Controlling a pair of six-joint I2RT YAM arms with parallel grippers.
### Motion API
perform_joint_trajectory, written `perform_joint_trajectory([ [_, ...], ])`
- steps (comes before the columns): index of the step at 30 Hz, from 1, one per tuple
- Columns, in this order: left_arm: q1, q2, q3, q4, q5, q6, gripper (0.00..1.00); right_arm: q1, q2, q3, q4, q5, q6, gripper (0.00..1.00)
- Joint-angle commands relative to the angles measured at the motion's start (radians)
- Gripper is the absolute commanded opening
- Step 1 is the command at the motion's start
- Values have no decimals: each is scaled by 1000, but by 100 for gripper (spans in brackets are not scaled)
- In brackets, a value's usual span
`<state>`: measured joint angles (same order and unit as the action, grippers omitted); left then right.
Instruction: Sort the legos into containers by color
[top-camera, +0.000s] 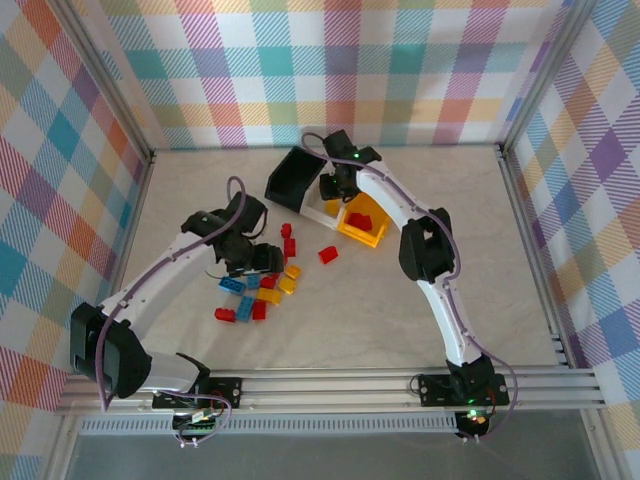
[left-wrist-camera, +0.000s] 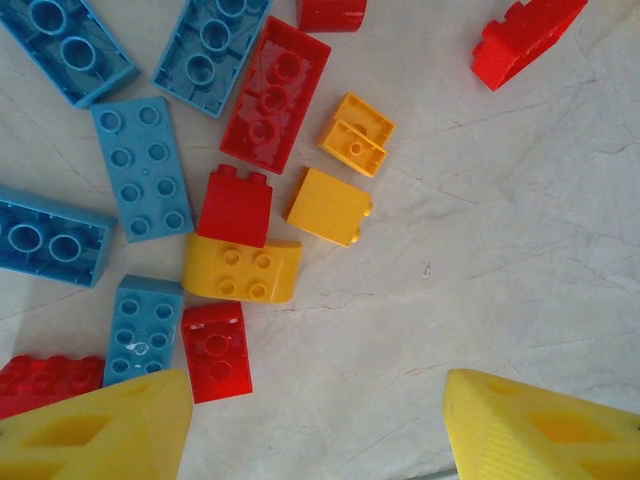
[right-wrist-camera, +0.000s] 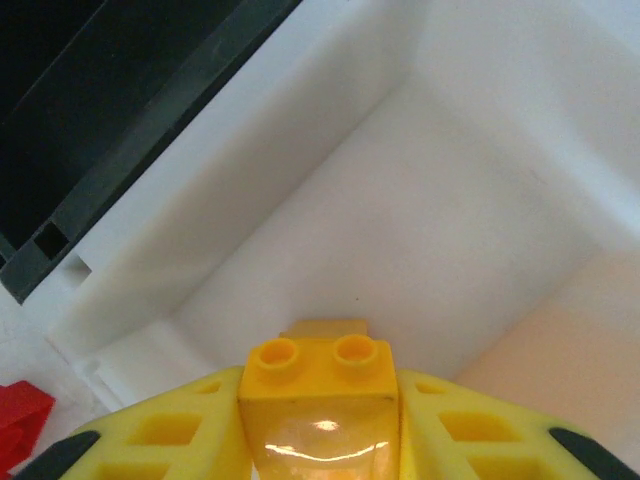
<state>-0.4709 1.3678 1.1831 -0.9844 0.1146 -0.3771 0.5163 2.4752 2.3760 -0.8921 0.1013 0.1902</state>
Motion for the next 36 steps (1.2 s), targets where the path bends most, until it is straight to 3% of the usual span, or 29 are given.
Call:
perform_joint_trajectory([
  [1, 15, 26, 12, 9, 12, 22, 68, -9, 9, 24, -79, 26, -49, 40],
  [9, 15, 77, 42, 23, 22, 40, 69, -13, -26, -18, -74, 20, -52, 43],
  [13, 15, 85, 47, 29, 15, 49, 70, -12, -93, -44, -43, -48, -20, 45],
  [18, 21, 109, 52, 69, 29, 32, 71, -6, -227, -132, 1, -112, -13, 74],
  [19, 21, 116, 54, 80, 31, 31, 71, -6, -243, -135, -18, -114, -11, 75],
  [23, 23, 134, 68, 103, 30, 25, 72, -3, -325, -210, -56, -140, -11, 76],
  [32, 52, 108, 40, 134, 28, 12, 73, 35, -503, -578, 21, -326, 67, 71],
  [36, 71, 77, 14, 129, 29, 8, 73, 99, -516, -661, 25, -286, 54, 70],
])
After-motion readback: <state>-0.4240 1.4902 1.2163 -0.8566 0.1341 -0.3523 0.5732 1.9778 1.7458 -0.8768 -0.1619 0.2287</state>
